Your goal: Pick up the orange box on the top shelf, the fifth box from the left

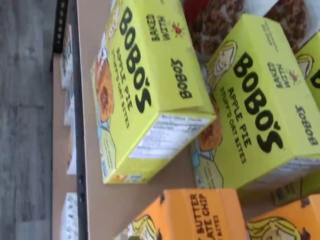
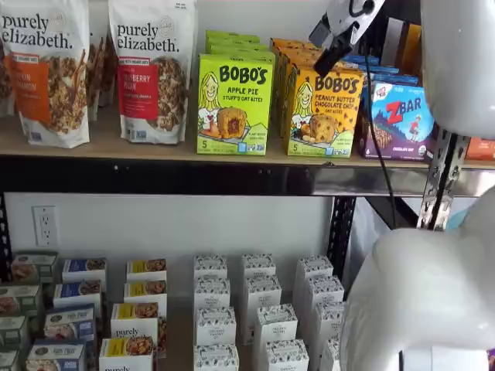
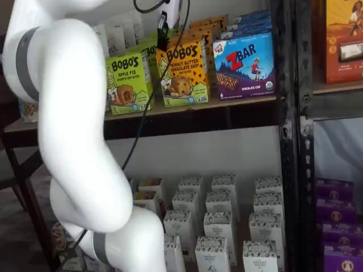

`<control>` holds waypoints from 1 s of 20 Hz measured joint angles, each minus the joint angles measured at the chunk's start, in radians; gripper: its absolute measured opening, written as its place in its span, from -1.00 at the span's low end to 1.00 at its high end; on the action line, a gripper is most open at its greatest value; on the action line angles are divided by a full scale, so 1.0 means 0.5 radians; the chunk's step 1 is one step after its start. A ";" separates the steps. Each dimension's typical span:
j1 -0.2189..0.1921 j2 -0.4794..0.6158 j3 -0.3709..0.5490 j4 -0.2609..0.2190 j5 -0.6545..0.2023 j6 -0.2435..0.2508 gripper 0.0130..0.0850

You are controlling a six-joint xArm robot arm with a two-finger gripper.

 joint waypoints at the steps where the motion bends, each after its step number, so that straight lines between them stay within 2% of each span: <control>1: 0.008 -0.004 0.017 -0.019 -0.025 -0.005 1.00; 6: 0.047 -0.013 0.083 -0.122 -0.122 -0.023 1.00; 15: 0.087 0.037 0.049 -0.236 -0.116 -0.010 1.00; 20: 0.097 0.131 -0.086 -0.337 0.054 0.008 1.00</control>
